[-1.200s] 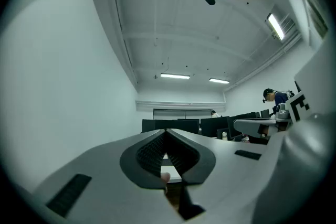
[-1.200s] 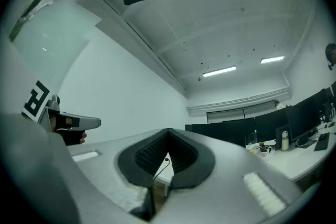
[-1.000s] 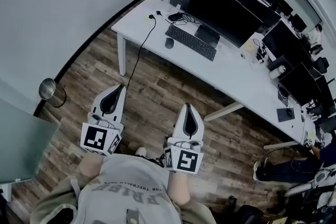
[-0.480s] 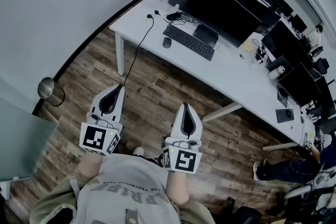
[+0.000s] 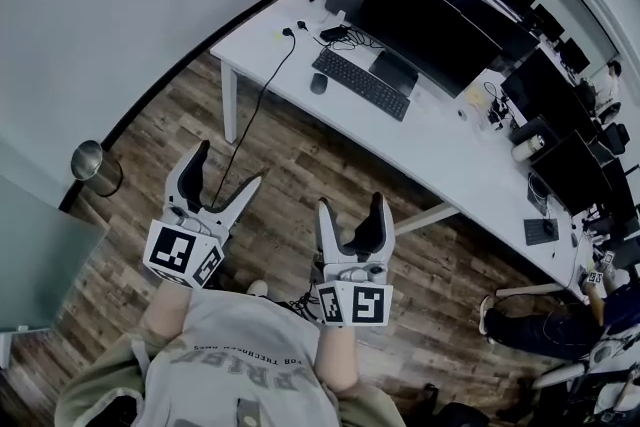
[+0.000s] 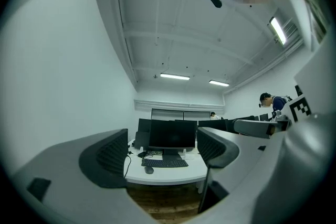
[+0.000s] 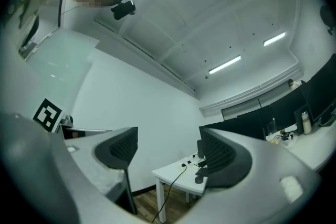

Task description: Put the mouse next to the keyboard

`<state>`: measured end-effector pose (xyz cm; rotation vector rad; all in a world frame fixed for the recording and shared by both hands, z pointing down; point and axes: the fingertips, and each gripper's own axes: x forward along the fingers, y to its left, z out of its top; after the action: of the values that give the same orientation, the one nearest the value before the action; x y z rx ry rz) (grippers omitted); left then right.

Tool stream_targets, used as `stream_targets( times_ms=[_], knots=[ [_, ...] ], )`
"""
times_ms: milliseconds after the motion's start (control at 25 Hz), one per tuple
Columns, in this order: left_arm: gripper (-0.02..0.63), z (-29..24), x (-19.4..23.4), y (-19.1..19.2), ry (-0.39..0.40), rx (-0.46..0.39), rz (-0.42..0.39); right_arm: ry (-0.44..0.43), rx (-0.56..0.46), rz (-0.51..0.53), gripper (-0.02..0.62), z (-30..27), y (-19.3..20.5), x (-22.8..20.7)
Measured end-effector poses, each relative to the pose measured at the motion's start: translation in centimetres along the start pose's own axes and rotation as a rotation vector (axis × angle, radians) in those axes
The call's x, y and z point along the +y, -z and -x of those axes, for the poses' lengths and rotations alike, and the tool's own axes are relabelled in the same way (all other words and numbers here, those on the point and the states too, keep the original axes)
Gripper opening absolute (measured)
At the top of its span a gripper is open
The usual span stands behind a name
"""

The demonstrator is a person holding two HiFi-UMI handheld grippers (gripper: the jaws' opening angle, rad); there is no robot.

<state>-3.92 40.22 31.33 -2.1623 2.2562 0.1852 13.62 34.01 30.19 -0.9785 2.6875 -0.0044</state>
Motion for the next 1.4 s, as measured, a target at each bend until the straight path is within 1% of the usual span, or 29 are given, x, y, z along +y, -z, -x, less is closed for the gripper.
stream_targets(
  times_ms=[80,160,360,520,720,840,1120,1400],
  knots=[
    [0.414,-0.1,-0.4,0.0,0.001,0.001,-0.001,0.002,-0.001,0.003,0.387,0.2,0.0,-0.3],
    [0.422,-0.1,-0.8,-0.1,0.001,0.003,0.000,-0.002,0.000,0.005,0.387,0.4,0.0,-0.6],
    [0.425,0.3,-1.0,-0.1,-0.007,0.032,-0.014,0.002,0.004,-0.019,0.387,0.2,0.4,-1.1],
    [0.425,0.6,0.0,-0.1,-0.027,0.050,-0.003,0.005,0.012,-0.031,0.387,0.0,0.5,-1.0],
    [0.425,-0.2,0.4,0.4,-0.032,0.079,-0.001,0.008,0.032,-0.042,0.387,-0.7,1.0,-1.3],
    [0.425,-1.2,0.7,1.0,-0.021,0.114,-0.009,0.020,0.053,-0.051,0.387,-1.5,1.9,-1.8],
    [0.425,-5.0,2.6,2.7,-0.009,0.166,0.023,0.055,0.091,-0.049,0.387,-4.8,2.7,-3.8],
    [0.425,-9.2,5.0,3.7,0.009,0.175,0.062,0.084,0.104,-0.026,0.387,-9.0,3.3,-5.3]
  ],
)
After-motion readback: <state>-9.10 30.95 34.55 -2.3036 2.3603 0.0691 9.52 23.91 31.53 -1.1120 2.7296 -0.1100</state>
